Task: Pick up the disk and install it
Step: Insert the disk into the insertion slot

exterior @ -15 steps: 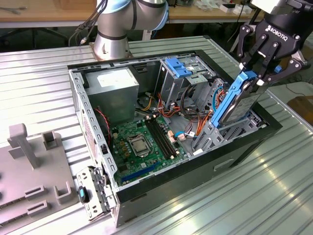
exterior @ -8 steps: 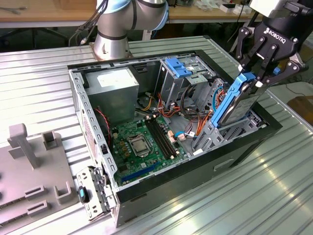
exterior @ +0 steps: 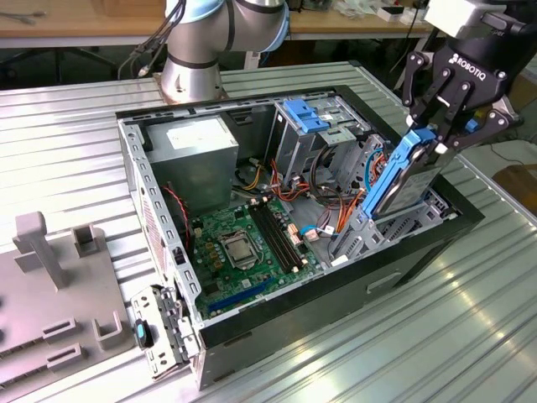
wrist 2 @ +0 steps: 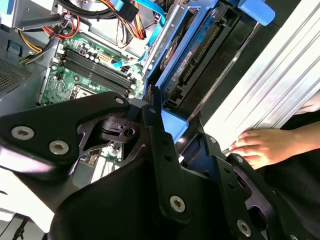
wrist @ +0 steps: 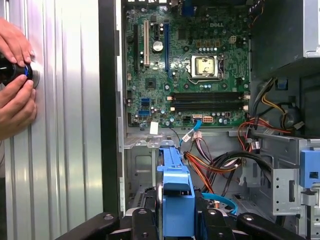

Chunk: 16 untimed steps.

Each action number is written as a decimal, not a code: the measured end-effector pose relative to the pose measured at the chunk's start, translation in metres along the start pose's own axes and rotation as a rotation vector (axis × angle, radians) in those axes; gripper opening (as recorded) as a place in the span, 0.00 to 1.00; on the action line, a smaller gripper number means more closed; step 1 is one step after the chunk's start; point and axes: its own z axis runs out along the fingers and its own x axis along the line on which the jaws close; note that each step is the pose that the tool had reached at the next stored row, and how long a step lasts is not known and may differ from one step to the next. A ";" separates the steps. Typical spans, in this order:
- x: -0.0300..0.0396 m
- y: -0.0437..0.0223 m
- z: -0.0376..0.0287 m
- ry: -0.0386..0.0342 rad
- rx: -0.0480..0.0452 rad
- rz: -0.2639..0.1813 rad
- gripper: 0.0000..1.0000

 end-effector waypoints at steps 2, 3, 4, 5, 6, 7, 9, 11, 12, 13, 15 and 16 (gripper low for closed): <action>0.0000 0.0000 0.0010 0.0000 0.0000 0.000 0.37; 0.0000 0.0001 0.0017 -0.0001 0.0000 0.000 0.37; -0.0001 0.0001 0.0021 0.0000 0.0000 0.000 0.37; -0.0001 0.0001 0.0030 -0.0001 0.0000 0.000 0.37; -0.0001 0.0001 0.0040 -0.0001 0.0000 0.000 0.37; -0.0001 0.0001 0.0045 0.0000 0.0000 0.000 0.37; -0.0002 0.0002 0.0060 -0.0001 0.0000 0.000 0.37; -0.0002 0.0002 0.0077 -0.0001 0.0000 0.000 0.37; -0.0002 0.0002 0.0084 -0.0001 0.0000 0.000 0.37; -0.0003 0.0003 0.0092 0.0000 0.0000 0.000 0.37; -0.0003 0.0003 0.0113 -0.0001 0.0000 0.000 0.37; -0.0004 0.0004 0.0128 -0.0002 0.0000 0.000 0.37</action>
